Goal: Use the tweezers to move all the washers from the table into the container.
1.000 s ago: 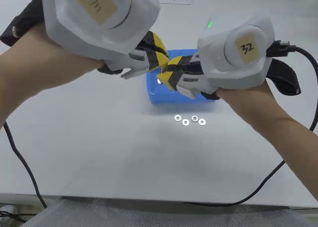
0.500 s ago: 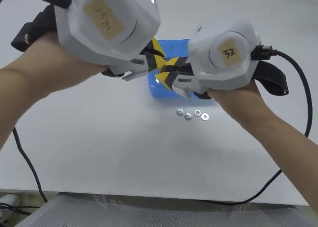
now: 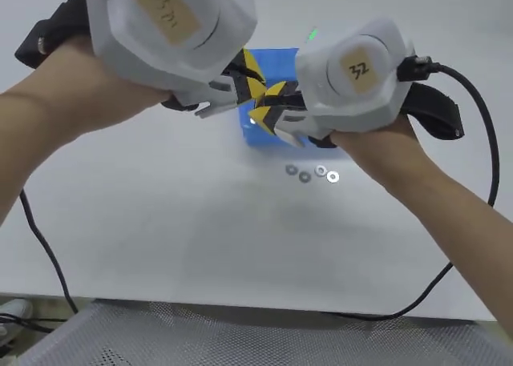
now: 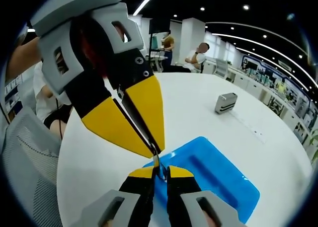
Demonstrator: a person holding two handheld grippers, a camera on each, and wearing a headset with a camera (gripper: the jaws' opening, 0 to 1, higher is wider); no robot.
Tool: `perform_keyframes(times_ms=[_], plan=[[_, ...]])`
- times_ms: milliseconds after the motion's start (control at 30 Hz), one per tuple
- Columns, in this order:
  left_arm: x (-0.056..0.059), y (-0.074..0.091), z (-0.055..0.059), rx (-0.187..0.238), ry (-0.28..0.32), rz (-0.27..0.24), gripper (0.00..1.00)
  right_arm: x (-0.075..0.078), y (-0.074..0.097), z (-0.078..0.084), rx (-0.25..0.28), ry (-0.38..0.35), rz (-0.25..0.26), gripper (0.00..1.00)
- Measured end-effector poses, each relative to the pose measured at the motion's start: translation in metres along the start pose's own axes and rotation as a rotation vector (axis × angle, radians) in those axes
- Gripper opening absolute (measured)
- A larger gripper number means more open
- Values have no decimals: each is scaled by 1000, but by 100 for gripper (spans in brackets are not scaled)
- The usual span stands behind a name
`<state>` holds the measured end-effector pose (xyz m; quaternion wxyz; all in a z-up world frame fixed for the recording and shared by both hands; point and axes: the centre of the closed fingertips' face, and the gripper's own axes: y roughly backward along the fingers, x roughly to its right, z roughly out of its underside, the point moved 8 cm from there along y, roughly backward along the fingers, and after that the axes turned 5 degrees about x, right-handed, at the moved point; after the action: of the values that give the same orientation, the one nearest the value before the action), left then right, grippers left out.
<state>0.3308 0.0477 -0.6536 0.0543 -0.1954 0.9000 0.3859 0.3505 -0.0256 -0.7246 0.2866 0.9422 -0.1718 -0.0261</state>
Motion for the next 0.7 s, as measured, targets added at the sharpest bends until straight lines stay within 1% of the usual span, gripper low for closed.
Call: perform_keyframes(times_ms=[167,300,367,433,533,633,700], plan=[[1,-4,2,-4,-4,2,0,-1,-1,1,2,-36,-5,5],[1,-3,2,-6,-6,5,0,-1,0,1,5,-56,-6,6],[1,-2,1,1,-3,4,0,0,4,-1,27,-77,-6,6],[0,0,-1,3,-3,2,0,0,7,-2,34,-90,-3,7],[2,4,-4,16,-2,1,0,-1,13,-5,45,-93,4,7],[6,12,-13,39,-9,-3,0,-4,23,-10,64,-79,21,7],[8,15,-17,50,-12,-3,0,-5,31,-12,81,-87,27,7]])
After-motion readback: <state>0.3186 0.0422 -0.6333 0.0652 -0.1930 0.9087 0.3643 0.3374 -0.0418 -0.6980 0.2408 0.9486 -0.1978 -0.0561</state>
